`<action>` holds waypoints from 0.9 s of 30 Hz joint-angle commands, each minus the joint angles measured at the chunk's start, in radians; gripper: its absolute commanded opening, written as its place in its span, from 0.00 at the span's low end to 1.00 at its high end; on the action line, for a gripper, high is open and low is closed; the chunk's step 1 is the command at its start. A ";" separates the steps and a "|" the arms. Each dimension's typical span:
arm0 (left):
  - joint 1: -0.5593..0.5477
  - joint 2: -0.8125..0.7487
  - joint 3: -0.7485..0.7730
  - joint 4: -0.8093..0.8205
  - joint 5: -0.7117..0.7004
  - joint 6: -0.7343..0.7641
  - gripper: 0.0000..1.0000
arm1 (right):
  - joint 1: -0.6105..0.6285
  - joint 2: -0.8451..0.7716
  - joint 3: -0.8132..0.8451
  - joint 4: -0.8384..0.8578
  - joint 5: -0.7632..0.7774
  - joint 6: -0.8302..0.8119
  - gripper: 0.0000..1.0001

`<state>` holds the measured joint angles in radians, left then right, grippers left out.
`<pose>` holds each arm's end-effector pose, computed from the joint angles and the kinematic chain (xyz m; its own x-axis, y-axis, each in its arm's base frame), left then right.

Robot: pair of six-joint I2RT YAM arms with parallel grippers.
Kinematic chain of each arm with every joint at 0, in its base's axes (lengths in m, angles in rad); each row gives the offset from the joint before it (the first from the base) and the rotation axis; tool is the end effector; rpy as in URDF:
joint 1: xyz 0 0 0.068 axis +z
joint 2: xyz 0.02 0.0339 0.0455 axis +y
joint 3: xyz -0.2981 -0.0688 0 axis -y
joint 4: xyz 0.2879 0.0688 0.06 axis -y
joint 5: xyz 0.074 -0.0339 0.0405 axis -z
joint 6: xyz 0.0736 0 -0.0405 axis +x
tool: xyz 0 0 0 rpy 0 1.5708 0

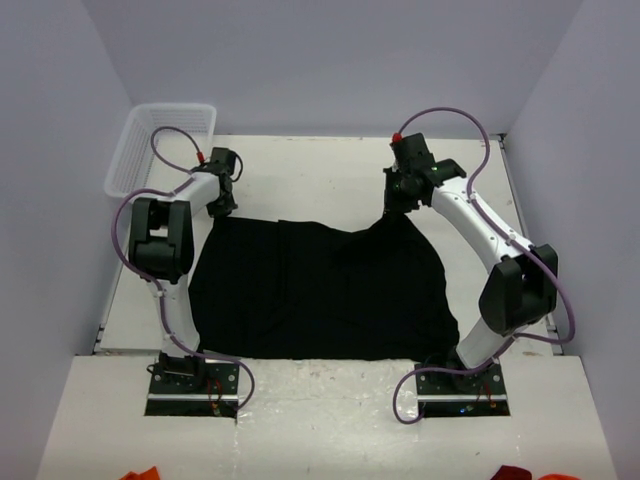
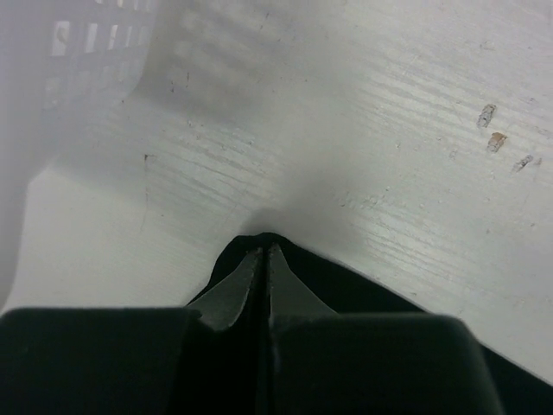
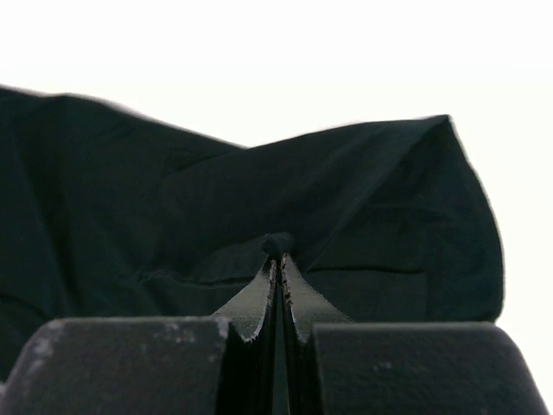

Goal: Fold and stack the t-shirts
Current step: Grap the side of the flattened tshirt furthest away from the robot with both arms

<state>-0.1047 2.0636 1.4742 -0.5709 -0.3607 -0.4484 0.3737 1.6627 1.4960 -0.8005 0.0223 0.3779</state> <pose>0.4907 -0.0255 0.1350 -0.8034 -0.3234 -0.4999 -0.4334 0.8933 0.1186 0.3963 0.1536 0.3002 -0.8427 0.0658 -0.5343 -0.0455 0.9803 0.1924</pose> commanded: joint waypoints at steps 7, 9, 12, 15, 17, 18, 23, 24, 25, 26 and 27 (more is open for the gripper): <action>0.011 -0.157 0.000 -0.011 0.008 0.008 0.00 | -0.107 0.057 0.108 -0.040 0.128 0.016 0.00; 0.011 -0.161 0.003 -0.010 0.006 0.005 0.00 | -0.146 0.078 0.150 -0.057 0.131 0.003 0.00; 0.011 -0.161 0.008 -0.012 0.002 -0.001 0.00 | -0.195 0.095 0.211 -0.075 0.119 -0.013 0.00; 0.011 -0.154 0.011 -0.012 -0.014 -0.003 0.00 | -0.222 0.129 0.295 -0.108 0.107 -0.028 0.00; 0.011 -0.145 0.012 -0.011 -0.017 -0.006 0.00 | -0.229 0.160 0.361 -0.121 0.100 -0.037 0.00; 0.013 -0.142 0.014 -0.014 -0.018 -0.009 0.00 | -0.232 0.175 0.389 -0.132 0.093 -0.048 0.00; 0.013 -0.137 -0.005 0.006 -0.037 -0.019 0.00 | -0.262 0.305 0.594 -0.201 0.094 -0.066 0.00; 0.013 -0.135 -0.009 0.011 -0.038 -0.021 0.00 | -0.271 0.325 0.628 -0.212 0.096 -0.074 0.00; 0.013 -0.129 -0.012 0.016 -0.035 -0.024 0.00 | -0.272 0.345 0.664 -0.219 0.093 -0.079 0.00; 0.013 -0.126 -0.012 0.019 -0.034 -0.026 0.00 | -0.275 0.382 0.722 -0.233 0.085 -0.086 0.00; 0.013 -0.123 -0.017 0.023 -0.027 -0.029 0.00 | -0.277 0.397 0.746 -0.239 0.079 -0.097 0.00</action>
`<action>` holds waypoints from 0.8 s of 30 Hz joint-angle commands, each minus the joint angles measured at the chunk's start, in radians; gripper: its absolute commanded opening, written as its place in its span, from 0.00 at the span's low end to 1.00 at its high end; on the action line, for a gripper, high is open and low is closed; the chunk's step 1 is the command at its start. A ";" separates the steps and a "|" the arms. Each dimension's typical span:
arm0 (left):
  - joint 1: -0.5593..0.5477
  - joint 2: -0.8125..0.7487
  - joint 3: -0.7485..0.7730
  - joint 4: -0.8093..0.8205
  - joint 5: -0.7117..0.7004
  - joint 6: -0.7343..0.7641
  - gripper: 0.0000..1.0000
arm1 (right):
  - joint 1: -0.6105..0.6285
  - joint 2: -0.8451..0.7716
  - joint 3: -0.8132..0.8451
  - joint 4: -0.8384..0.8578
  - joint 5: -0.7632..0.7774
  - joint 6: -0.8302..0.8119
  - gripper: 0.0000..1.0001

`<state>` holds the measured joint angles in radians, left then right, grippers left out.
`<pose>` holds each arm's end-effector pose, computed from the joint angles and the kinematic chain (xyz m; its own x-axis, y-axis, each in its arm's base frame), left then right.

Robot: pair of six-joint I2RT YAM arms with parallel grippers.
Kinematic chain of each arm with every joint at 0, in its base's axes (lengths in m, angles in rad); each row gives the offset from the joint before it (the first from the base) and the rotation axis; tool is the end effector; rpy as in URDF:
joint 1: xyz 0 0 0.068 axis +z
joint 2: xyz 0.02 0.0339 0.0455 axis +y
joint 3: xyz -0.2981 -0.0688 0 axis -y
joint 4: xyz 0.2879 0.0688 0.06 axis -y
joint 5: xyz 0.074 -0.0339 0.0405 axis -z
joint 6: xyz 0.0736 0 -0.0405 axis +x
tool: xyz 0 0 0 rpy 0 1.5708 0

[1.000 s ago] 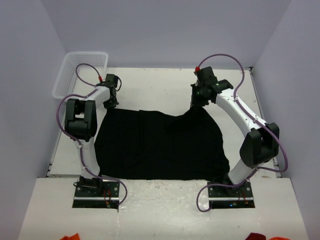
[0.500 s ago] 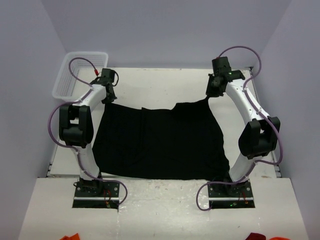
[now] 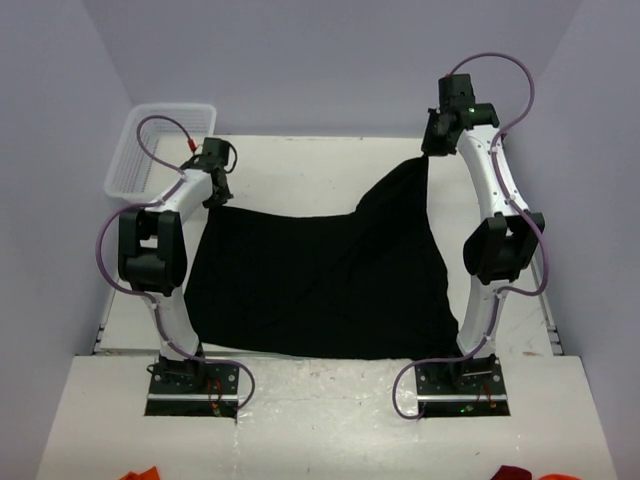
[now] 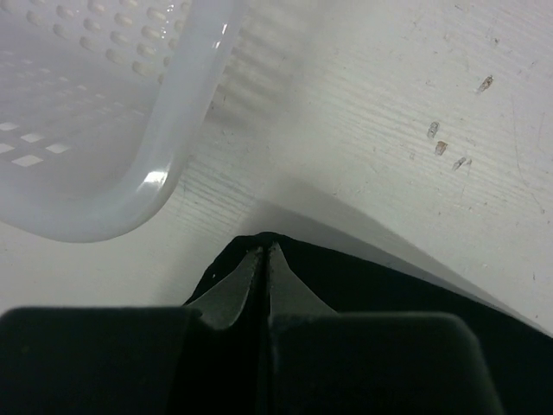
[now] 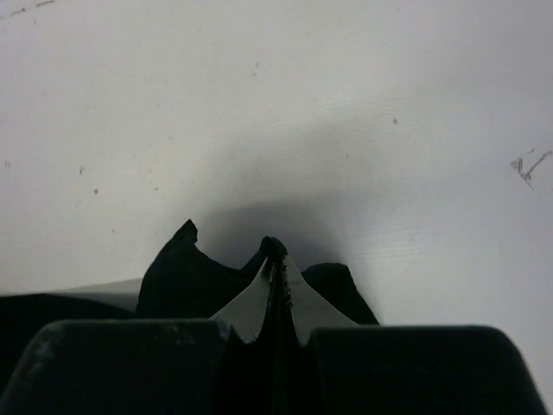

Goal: Fold and stack the t-shirts
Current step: Grap the side of the flattened tshirt furthest away from the robot with both arms

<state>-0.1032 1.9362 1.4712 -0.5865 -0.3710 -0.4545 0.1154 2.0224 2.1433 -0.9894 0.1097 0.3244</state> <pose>0.4817 -0.0231 0.1927 -0.7395 -0.3347 -0.5841 -0.4536 0.8888 0.0649 0.5212 0.0523 0.3637 -0.7328 0.2340 -0.6389 0.1998 0.9716 0.1267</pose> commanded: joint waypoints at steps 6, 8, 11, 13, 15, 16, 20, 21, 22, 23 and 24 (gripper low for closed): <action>0.013 0.009 -0.017 0.073 -0.012 -0.021 0.00 | -0.042 0.081 0.178 -0.055 -0.004 -0.050 0.00; 0.016 0.009 -0.014 0.079 -0.006 -0.021 0.00 | -0.055 0.081 0.202 -0.054 -0.005 -0.050 0.00; 0.019 0.013 -0.006 0.085 -0.002 -0.019 0.00 | -0.072 0.090 0.243 -0.051 -0.034 -0.058 0.00; 0.019 0.021 0.009 0.077 -0.003 -0.018 0.00 | -0.080 0.101 0.265 -0.048 -0.044 -0.062 0.00; 0.020 0.018 0.012 0.082 -0.012 -0.018 0.00 | -0.089 0.107 0.276 -0.043 -0.058 -0.064 0.00; 0.022 0.014 0.011 0.083 -0.020 -0.021 0.00 | -0.091 0.111 0.279 -0.034 -0.061 -0.064 0.00; 0.037 -0.017 -0.012 0.106 -0.028 -0.024 0.00 | -0.102 0.128 0.299 -0.028 -0.087 -0.074 0.00; 0.039 -0.029 -0.021 0.109 -0.028 -0.024 0.00 | -0.103 0.130 0.300 -0.025 -0.090 -0.074 0.00; 0.042 -0.036 -0.029 0.120 -0.032 -0.024 0.00 | -0.105 0.133 0.299 -0.020 -0.091 -0.074 0.00; 0.042 -0.042 -0.029 0.125 -0.035 -0.021 0.00 | -0.106 0.136 0.299 -0.020 -0.093 -0.074 0.00; 0.043 -0.049 -0.029 0.123 -0.037 -0.021 0.00 | -0.106 0.136 0.299 -0.020 -0.096 -0.076 0.00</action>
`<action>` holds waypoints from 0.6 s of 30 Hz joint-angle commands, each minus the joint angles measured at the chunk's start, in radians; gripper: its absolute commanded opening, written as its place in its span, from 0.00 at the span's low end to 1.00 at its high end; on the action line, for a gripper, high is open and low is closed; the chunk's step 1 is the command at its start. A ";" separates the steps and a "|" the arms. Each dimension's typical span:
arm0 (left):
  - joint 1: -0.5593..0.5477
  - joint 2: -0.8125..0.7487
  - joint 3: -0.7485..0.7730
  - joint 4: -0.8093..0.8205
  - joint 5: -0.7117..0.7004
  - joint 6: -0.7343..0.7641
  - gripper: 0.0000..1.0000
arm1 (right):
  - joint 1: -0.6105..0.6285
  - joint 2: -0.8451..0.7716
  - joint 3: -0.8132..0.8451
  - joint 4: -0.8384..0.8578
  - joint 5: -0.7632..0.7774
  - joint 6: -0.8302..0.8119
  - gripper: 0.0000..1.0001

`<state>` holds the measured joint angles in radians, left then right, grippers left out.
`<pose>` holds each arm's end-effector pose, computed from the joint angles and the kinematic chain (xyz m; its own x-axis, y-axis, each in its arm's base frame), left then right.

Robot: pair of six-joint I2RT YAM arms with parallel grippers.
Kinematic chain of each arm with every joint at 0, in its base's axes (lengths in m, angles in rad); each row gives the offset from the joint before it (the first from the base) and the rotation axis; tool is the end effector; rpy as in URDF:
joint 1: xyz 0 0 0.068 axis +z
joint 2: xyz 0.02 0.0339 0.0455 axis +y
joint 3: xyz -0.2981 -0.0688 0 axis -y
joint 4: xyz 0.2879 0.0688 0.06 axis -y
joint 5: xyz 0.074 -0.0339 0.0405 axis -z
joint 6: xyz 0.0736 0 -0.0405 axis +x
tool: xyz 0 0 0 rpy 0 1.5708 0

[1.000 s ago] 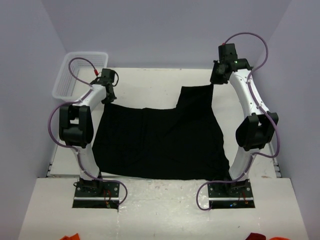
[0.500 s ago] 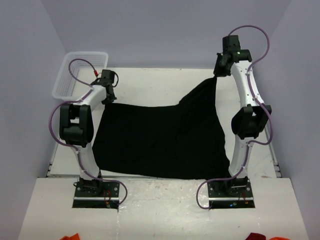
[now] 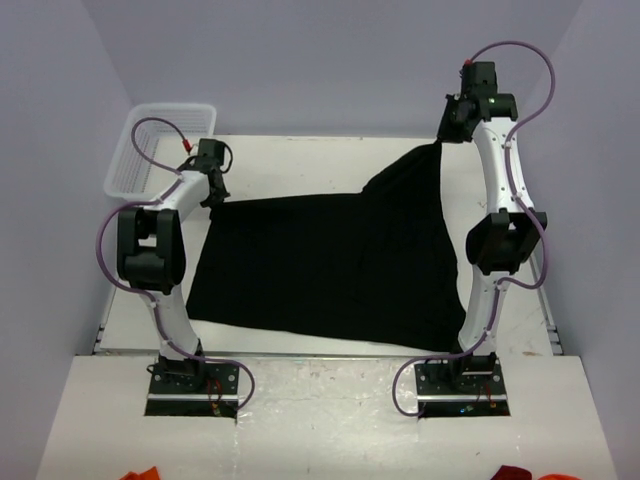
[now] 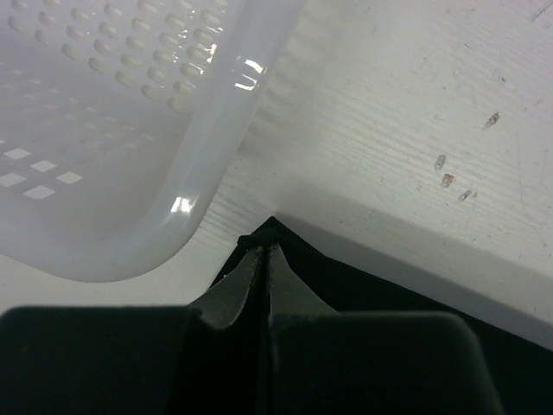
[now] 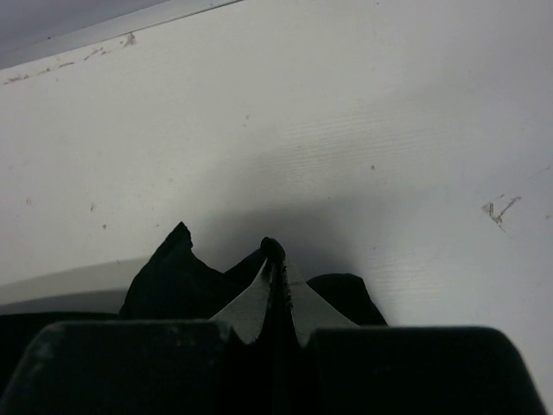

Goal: Fold and stack the t-shirts
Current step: Grap the side of the flattened tshirt furthest away from the robot with both arms

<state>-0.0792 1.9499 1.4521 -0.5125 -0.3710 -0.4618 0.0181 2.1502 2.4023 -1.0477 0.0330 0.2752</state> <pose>0.4883 -0.0120 0.1849 -0.7031 -0.3607 -0.6127 -0.4822 0.8752 0.0380 0.5503 0.0075 0.3875 -0.6859 0.2592 -0.6799 0.1989 0.9656 0.1675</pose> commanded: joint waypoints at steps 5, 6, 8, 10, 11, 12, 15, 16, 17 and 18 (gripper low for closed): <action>0.022 -0.085 -0.007 0.052 -0.043 -0.012 0.00 | -0.012 0.004 0.032 0.048 -0.025 -0.027 0.00; 0.022 -0.089 -0.007 0.054 -0.043 -0.011 0.00 | -0.014 0.002 0.029 0.048 -0.027 -0.027 0.00; 0.022 -0.094 -0.001 0.051 -0.036 -0.009 0.00 | -0.014 -0.012 0.015 0.051 -0.024 -0.024 0.00; 0.022 -0.103 -0.002 0.058 -0.020 -0.008 0.00 | -0.014 -0.026 -0.005 0.051 -0.016 -0.019 0.00; 0.022 -0.108 0.004 0.058 -0.008 -0.006 0.00 | -0.014 -0.045 -0.028 0.060 -0.019 -0.018 0.00; 0.022 -0.109 0.007 0.060 -0.008 -0.006 0.00 | -0.014 -0.058 -0.040 0.066 -0.019 -0.016 0.00; 0.022 -0.123 0.013 0.062 0.001 0.000 0.00 | -0.014 -0.093 -0.063 0.071 -0.010 -0.014 0.00; 0.022 -0.124 0.016 0.058 0.000 0.000 0.00 | -0.014 -0.101 -0.071 0.071 -0.007 -0.011 0.00; 0.022 -0.129 0.020 0.057 0.000 0.002 0.00 | -0.014 -0.107 -0.075 0.071 -0.007 -0.013 0.00; 0.022 -0.134 0.021 0.054 -0.003 0.000 0.00 | -0.014 -0.116 -0.081 0.069 -0.007 -0.010 0.00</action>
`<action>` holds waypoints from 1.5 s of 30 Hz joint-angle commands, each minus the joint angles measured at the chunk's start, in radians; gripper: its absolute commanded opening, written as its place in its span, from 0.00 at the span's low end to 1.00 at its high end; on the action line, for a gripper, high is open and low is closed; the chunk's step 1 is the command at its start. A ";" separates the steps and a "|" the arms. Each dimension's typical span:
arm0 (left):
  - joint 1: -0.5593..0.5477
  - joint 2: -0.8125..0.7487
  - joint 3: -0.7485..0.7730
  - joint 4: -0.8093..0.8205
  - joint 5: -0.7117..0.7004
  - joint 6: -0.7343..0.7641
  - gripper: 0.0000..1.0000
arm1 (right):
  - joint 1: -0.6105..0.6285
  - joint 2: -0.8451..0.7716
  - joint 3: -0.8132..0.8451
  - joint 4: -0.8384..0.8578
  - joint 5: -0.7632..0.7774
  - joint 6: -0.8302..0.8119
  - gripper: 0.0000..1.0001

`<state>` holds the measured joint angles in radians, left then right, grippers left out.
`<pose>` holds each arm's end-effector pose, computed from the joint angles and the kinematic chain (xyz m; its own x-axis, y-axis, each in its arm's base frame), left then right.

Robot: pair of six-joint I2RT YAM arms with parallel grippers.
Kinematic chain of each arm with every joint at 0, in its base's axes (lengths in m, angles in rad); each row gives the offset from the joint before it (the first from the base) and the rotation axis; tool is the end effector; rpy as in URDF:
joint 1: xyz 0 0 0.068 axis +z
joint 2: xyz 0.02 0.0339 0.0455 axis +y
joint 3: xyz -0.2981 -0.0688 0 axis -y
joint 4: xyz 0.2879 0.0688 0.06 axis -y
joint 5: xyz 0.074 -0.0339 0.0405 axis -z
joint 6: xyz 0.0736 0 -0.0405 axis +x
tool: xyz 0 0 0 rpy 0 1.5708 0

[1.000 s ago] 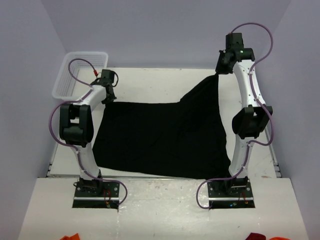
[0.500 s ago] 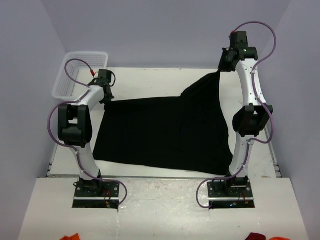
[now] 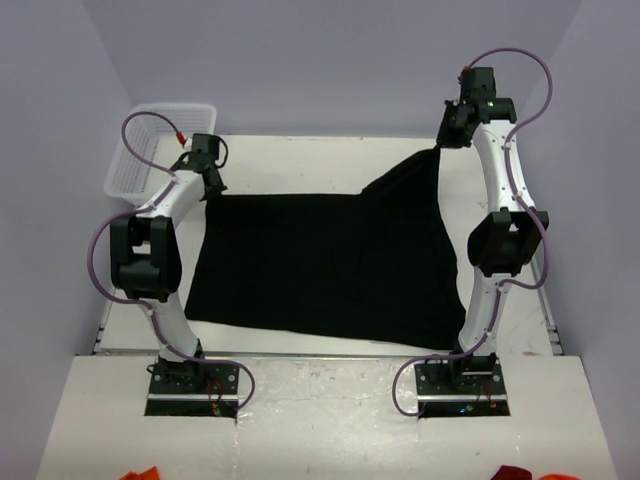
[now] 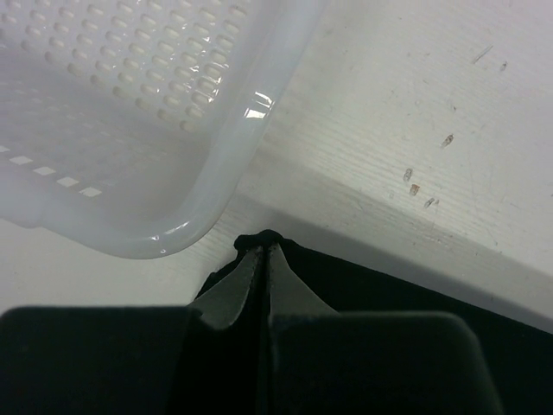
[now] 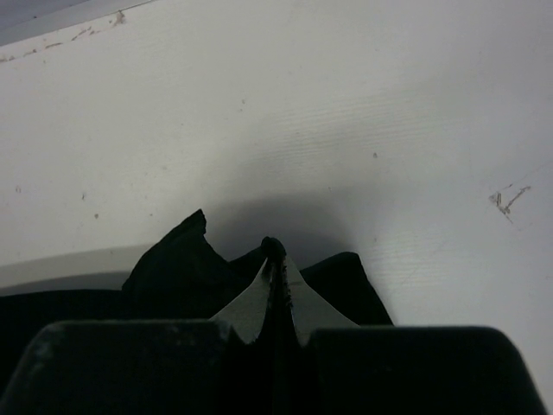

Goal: Fold and stack the t-shirts
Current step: Grap the side of the flattened tshirt furthest away from the robot with both arms, then fold the other side of the tshirt into a rectangle

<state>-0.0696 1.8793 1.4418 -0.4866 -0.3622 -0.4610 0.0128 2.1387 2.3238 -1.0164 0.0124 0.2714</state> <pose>0.4834 -0.0076 0.2159 -0.6472 -0.3719 -0.6654 -0.4867 0.8735 -0.0148 0.5517 0.0061 0.3677 -0.7129 0.2590 -0.6517 0.1938 0.9659 0.1718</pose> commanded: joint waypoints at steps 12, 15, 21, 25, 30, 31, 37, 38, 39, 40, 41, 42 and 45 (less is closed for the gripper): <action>0.013 -0.118 -0.026 0.013 -0.004 -0.025 0.00 | 0.001 -0.270 -0.248 0.077 -0.006 0.049 0.00; 0.013 -0.143 -0.057 0.011 0.006 -0.031 0.00 | 0.022 -0.364 -0.387 0.108 -0.006 0.065 0.00; 0.011 -0.210 -0.136 -0.001 0.034 -0.041 0.00 | 0.053 -0.557 -0.661 0.160 0.004 0.104 0.00; 0.010 -0.259 -0.181 -0.009 0.051 -0.050 0.00 | 0.073 -0.657 -0.779 0.162 0.023 0.117 0.00; 0.002 -0.299 -0.244 -0.024 0.058 -0.059 0.00 | 0.076 -0.782 -0.903 0.150 0.057 0.130 0.00; -0.002 -0.311 -0.254 -0.024 0.060 -0.059 0.00 | 0.076 -0.801 -0.917 0.148 0.060 0.132 0.00; -0.006 -0.348 -0.316 -0.035 0.042 -0.067 0.00 | 0.075 -0.916 -0.991 0.107 0.083 0.161 0.00; -0.006 -0.350 -0.319 -0.040 0.040 -0.068 0.00 | 0.075 -0.928 -1.012 0.105 0.084 0.163 0.00; -0.006 -0.351 -0.327 -0.044 0.040 -0.070 0.00 | 0.075 -0.938 -1.021 0.099 0.092 0.167 0.00; -0.006 -0.353 -0.331 -0.046 0.039 -0.071 0.00 | 0.075 -0.957 -1.040 0.090 0.101 0.172 0.00; -0.006 -0.355 -0.340 -0.049 0.039 -0.071 0.00 | 0.076 -0.965 -1.049 0.076 0.103 0.176 0.00; -0.006 -0.362 -0.346 -0.053 0.037 -0.076 0.00 | 0.076 -0.974 -1.061 0.075 0.106 0.177 0.00; -0.006 -0.376 -0.371 -0.052 0.040 -0.084 0.00 | 0.076 -1.023 -1.119 0.078 0.109 0.180 0.00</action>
<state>-0.0734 1.5501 1.0904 -0.5293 -0.3096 -0.5171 0.0860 1.1564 1.2388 -0.9253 0.0883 0.4313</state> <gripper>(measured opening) 0.004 0.006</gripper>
